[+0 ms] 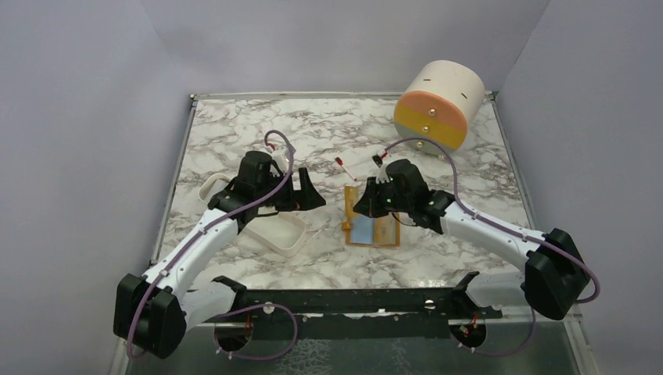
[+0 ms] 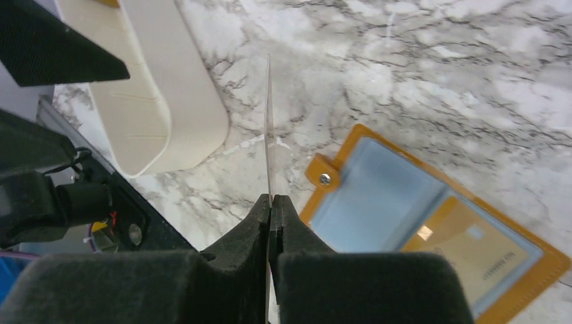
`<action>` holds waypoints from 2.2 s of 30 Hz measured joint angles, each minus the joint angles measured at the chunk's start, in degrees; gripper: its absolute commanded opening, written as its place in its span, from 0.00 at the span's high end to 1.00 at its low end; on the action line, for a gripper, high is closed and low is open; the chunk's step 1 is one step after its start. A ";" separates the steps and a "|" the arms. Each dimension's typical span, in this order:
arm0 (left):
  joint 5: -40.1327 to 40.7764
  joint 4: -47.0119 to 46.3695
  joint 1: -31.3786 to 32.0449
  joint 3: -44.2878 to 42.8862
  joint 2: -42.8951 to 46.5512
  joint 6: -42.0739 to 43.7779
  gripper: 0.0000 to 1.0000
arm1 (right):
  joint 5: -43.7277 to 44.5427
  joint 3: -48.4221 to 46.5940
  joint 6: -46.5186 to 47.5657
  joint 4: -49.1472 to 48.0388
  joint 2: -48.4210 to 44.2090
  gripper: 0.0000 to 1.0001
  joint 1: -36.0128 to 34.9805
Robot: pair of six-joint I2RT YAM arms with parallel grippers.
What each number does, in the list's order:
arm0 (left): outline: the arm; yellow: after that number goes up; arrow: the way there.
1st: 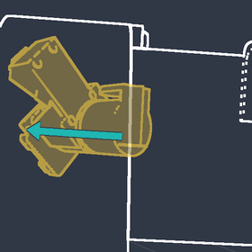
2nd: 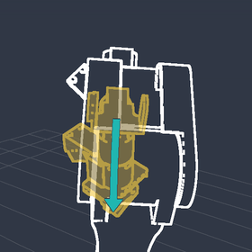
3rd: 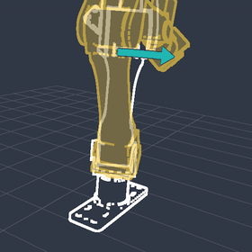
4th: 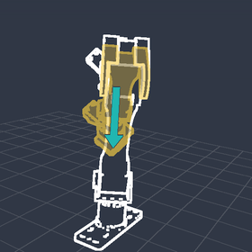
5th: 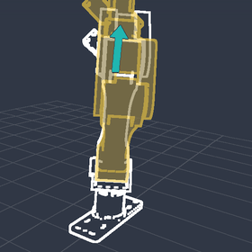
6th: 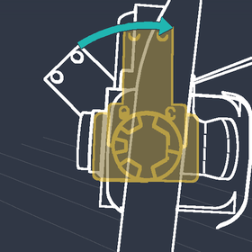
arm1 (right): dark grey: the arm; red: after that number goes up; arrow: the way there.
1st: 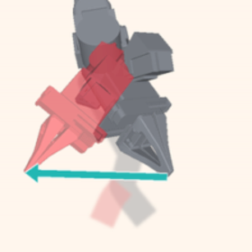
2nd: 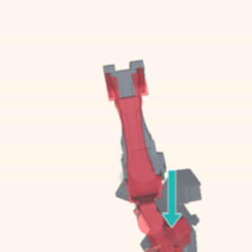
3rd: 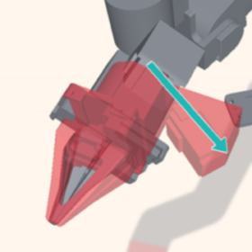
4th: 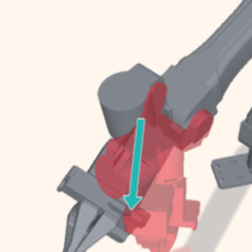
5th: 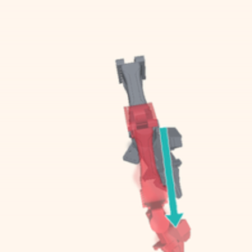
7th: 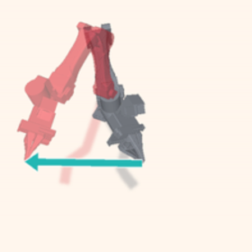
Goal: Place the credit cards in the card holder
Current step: Insert the credit card into the card holder.
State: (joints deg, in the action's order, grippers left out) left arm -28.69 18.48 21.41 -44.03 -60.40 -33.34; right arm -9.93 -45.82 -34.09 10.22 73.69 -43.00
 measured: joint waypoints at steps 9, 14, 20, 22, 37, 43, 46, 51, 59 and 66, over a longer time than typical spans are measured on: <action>5.88 -1.05 9.01 -4.61 -11.91 2.93 0.46 | -1.66 2.95 0.98 4.35 -0.11 0.99 9.38; 6.58 -4.50 13.33 -6.36 -18.21 3.13 0.54 | -4.57 4.55 0.98 6.40 -0.11 0.99 12.09; 6.78 -8.17 18.29 -6.97 -24.98 2.45 0.68 | -9.38 6.78 1.44 6.47 -0.11 0.99 16.94; 6.93 -9.11 19.43 -6.97 -27.06 2.23 0.73 | -11.02 7.91 1.46 6.45 -0.09 0.99 18.12; 10.62 -10.84 22.45 -6.75 -35.30 1.81 0.90 | -18.75 15.23 1.25 1.68 0.68 0.99 20.74; 12.02 -11.37 22.91 -5.20 -35.30 1.20 0.94 | -22.67 17.16 -0.24 -1.95 2.64 0.99 21.49; 12.22 -11.82 22.93 -4.83 -35.30 0.59 0.97 | -24.63 18.21 -1.90 -3.87 3.52 0.99 22.67; 12.68 -13.35 22.97 -3.69 -34.93 -0.44 0.99 | -27.71 19.02 -4.26 -5.57 5.03 0.99 24.39; 13.11 -16.39 23.12 -1.36 -33.75 -2.58 1.00 | -31.28 19.85 -7.17 -6.95 4.61 0.99 24.76; 14.19 -18.53 23.63 0.26 -32.98 -4.31 1.00 | -32.57 22.84 -9.66 -8.44 4.63 0.99 24.76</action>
State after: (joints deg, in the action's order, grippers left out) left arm -14.50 -0.05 45.04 -43.77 -93.38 -37.65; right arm -42.50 -22.98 -43.75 1.78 78.32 -18.24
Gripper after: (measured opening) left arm 0.009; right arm 0.015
